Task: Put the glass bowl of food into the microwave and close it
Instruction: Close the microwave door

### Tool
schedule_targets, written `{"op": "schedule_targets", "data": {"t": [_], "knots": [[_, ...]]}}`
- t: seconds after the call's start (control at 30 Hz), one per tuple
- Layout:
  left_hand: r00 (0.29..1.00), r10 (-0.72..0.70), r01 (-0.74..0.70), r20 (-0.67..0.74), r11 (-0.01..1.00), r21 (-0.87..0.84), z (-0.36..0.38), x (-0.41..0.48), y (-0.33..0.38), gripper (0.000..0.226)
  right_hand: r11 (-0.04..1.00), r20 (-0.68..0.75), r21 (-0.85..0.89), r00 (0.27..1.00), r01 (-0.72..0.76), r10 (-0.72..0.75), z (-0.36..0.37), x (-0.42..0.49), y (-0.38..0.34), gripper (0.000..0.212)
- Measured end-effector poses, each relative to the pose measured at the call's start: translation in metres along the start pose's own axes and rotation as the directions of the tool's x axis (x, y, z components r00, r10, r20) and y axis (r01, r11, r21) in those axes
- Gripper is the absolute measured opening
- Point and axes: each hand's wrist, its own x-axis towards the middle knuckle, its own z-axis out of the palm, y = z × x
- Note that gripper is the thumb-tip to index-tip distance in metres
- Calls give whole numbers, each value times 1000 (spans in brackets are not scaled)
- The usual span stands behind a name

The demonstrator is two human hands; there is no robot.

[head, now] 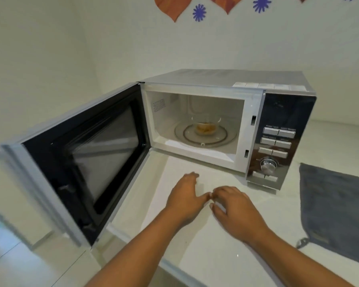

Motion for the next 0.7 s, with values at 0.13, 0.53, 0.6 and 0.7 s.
{"op": "schedule_targets", "data": {"t": [0.13, 0.53, 0.6, 0.7], "knots": [[996, 22, -45, 91, 966, 253, -29, -54, -10, 78, 999, 3, -33, 999, -32, 32, -2, -4, -4, 30], [515, 660, -428, -547, 751, 503, -258, -165, 42, 28, 984, 74, -149, 991, -96, 108, -5, -14, -17, 41], [458, 651, -412, -605, 759, 504, -300, -153, 31, 21, 982, 76, -137, 987, -131, 142, -6, -13, -23, 43], [685, 469, -484, -557, 865, 131, -348, -122, 11, 24, 988, 84, -64, 986, -139, 144, -6, -11, -28, 48]]}}
